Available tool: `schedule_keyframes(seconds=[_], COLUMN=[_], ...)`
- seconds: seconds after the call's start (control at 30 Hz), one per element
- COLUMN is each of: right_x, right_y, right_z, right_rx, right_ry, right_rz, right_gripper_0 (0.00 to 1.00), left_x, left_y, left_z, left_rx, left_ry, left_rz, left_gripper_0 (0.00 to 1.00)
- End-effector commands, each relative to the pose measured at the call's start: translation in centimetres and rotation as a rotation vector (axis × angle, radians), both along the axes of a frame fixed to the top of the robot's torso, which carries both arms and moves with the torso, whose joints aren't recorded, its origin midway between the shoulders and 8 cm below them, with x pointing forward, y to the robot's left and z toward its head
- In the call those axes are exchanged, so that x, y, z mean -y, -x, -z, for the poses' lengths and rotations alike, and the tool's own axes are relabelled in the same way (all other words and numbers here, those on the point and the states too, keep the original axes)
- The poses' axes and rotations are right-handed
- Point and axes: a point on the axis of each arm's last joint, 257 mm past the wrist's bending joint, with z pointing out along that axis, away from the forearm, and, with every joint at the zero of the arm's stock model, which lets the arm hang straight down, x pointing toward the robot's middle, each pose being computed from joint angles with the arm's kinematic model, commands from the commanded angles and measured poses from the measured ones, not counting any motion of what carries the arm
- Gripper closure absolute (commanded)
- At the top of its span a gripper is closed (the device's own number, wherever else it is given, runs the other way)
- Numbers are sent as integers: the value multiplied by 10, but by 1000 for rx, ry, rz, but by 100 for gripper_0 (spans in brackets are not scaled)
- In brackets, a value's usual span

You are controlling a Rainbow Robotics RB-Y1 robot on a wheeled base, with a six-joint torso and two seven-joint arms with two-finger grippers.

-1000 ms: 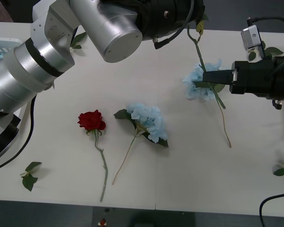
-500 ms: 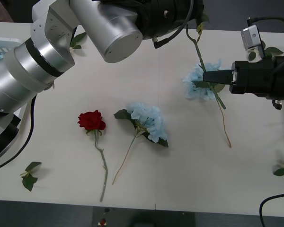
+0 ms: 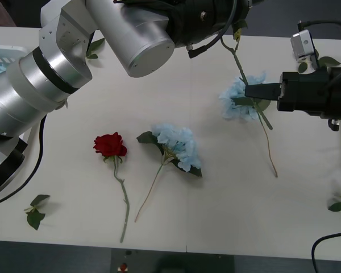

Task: Put the red flowers into the right box and the blue flowers into the left box

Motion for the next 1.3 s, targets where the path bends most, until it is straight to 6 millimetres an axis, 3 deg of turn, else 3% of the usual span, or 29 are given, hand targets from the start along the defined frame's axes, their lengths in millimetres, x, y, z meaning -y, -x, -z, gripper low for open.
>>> schedule_keyframes(seconds=[0.03,0.2,0.33,0.47,0.77,0.97,1.3], right_x=[15,52,97,143,258,339,449], right_y=[-7,-24,-38,-45,-48,-37,-7], right_z=[-12,-8,-7,-3,-5,-4,8], right_rx=[26,39,44,13,-107,-223,-397], right_ry=[27,108,203,295,476,606,710], right_rz=[57,161,276,385,703,931,1181], right_gripper_0=[100,100,100,100,100,100,100], left_x=[4,-13,-45,-75,-169,-233,-339], left_y=[5,-2,0,16,55,73,111], left_z=[-37,-41,-32,-7,48,86,155], left_rx=[65,86,74,52,41,-3,-208], left_ry=[28,9,-41,-78,-206,-392,-628], left_rz=[9,-15,-39,-32,-63,-86,-185], left_gripper_0=[0,0,0,0,0,0,0])
